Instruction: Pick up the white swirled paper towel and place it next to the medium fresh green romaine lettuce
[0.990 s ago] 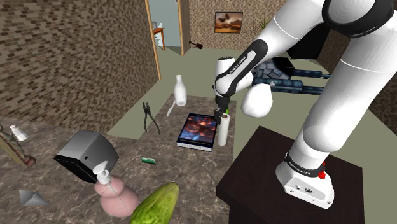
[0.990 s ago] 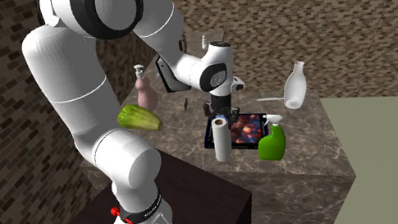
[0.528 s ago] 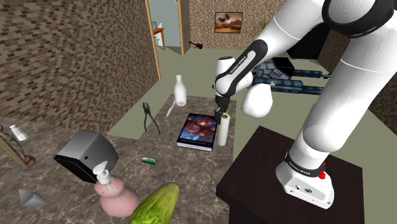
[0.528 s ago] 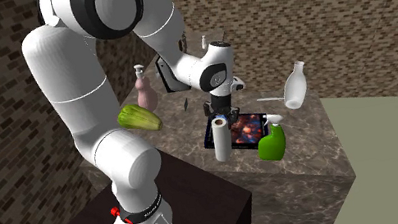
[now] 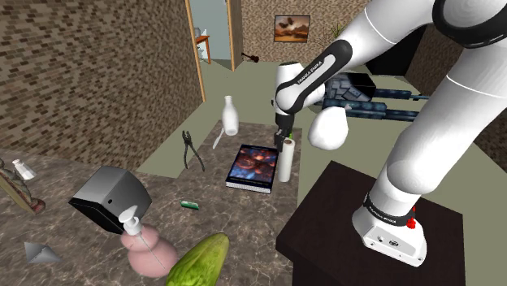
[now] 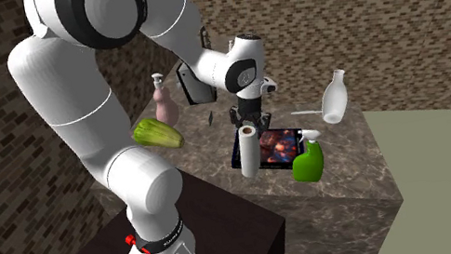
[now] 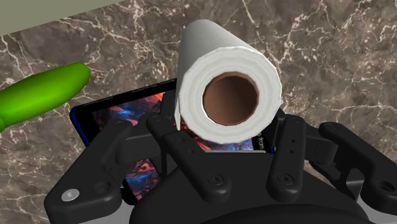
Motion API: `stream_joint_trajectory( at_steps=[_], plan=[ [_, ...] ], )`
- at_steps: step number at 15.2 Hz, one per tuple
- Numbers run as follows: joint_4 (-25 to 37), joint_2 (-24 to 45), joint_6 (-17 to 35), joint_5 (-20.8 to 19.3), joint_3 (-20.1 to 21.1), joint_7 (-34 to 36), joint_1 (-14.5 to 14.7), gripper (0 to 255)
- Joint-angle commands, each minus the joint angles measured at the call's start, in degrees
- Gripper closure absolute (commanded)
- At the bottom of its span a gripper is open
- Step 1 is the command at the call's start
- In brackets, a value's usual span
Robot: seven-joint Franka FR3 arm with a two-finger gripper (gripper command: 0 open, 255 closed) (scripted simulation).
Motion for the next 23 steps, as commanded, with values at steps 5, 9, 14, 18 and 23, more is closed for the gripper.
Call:
stream_joint_trajectory(
  at_steps=[5,9,14,18,23],
  plan=[
    [1.43,-3.94,-5.38,-0.67,0.08,0.59,-0.19,255],
    [2.71,-6.22,-8.92,-0.98,0.16,0.92,-0.27,255],
    [4.59,-8.72,-13.29,-1.26,0.27,1.26,-0.36,255],
    [6.33,-10.43,-16.73,-1.43,0.36,1.49,-0.41,255],
    [8.77,-12.21,-20.95,-1.58,0.46,1.73,-0.45,255]
  ],
)
